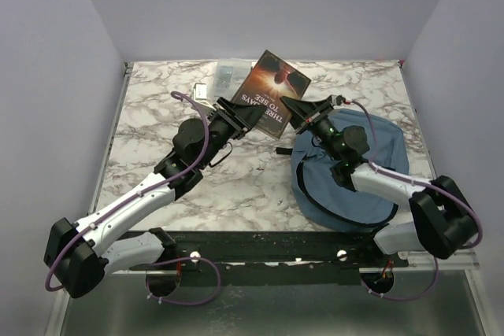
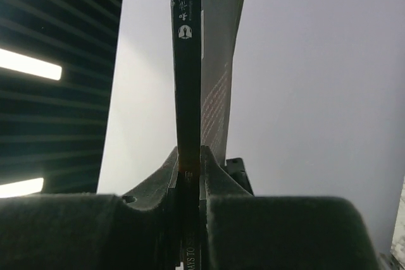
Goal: Pack the student bag
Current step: Pick up the book from the center of the board, then place the book in the student bag.
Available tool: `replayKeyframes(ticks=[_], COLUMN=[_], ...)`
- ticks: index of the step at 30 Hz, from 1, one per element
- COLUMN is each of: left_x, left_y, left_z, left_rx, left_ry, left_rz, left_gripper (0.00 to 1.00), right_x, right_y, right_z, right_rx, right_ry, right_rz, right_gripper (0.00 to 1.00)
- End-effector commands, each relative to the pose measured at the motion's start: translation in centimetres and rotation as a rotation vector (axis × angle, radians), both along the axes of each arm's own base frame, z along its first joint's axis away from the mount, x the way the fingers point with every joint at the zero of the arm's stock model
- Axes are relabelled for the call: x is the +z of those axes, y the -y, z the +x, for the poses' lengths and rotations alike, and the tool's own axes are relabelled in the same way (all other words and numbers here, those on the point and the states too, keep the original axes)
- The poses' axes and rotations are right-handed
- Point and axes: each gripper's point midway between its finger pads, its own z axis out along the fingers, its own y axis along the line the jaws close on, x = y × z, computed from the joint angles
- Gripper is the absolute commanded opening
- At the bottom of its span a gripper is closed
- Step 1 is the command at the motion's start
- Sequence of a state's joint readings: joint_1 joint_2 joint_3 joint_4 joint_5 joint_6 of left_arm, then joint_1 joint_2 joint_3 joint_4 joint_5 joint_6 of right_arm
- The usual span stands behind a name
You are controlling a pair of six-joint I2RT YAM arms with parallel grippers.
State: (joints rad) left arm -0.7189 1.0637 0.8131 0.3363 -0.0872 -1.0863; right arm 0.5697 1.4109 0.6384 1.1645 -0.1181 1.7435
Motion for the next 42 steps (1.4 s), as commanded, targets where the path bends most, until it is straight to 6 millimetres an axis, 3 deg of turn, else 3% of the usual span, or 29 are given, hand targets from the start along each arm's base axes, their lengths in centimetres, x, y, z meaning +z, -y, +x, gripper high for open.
replayKeyframes(ticks=[1,4,6,7,9,11,15,17,22,25,28,30,35,40,42], left_x=[1.0,0.5,0.5,0.8,1.2,1.2,-0.2,-1.1,-2.3,-3.6,-4.7,-5.4,-6.7,-8.6,-9.2], left_y=[-0.1,-0.2,-1.3,-2.0,-3.6,-5.4,-9.4,-11.1,-13.7,-14.7,-15.5,-15.6,-14.9,-12.8,-12.4], left_z=[0.5,0.1,0.0,-0.1,-0.3,-0.3,-0.2,-0.4,-1.2,-1.3,-1.1,-0.8,-0.4,0.0,0.1], left_rx=[0.080,0.081,0.120,0.143,0.194,0.260,0.394,0.437,0.475,0.478,0.480,0.461,0.386,0.269,0.237], left_ry=[0.025,0.042,0.078,0.103,0.144,0.151,0.083,0.047,-0.001,-0.058,-0.105,-0.136,-0.189,-0.254,-0.277], left_rz=[-0.044,-0.014,0.025,0.046,0.104,0.191,0.379,0.464,0.558,0.583,0.571,0.543,0.511,0.495,0.489], left_gripper=[0.34,0.16,0.07,0.00,0.00,0.00,0.00,0.00,0.00,0.00,0.00,0.00,0.00,0.00,0.00], right_x=[-0.6,-3.2,-5.9,-7.1,-9.2,-10.4,-11.6,-12.9,-13.6,-13.8,-15.0,-16.3,-19.3,-19.9,-20.1], right_y=[1.8,3.0,4.4,5.1,7.5,8.8,10.1,11.2,13.2,11.6,9.3,9.7,13.2,13.3,14.4], right_z=[-1.2,-2.5,-3.3,-3.8,-4.3,-5.0,-5.5,-5.1,-4.6,-5.9,-8.7,-10.4,-14.3,-16.6,-17.0], right_rx=[-0.071,-0.130,-0.189,-0.212,-0.292,-0.311,-0.231,-0.148,0.055,0.175,0.301,0.371,0.627,0.709,0.712], right_ry=[-0.032,-0.058,-0.056,-0.033,-0.033,0.051,0.229,0.203,0.283,0.292,0.391,0.436,0.475,0.519,0.511], right_rz=[-0.070,-0.282,-0.489,-0.593,-0.777,-0.968,-1.372,-1.587,-1.964,-1.948,-2.011,-2.178,-2.520,-2.398,-2.419], right_gripper=[0.22,0.59,0.75,0.83,0.94,0.98,1.00,1.00,0.99,0.91,0.88,0.88,0.92,0.90,0.89])
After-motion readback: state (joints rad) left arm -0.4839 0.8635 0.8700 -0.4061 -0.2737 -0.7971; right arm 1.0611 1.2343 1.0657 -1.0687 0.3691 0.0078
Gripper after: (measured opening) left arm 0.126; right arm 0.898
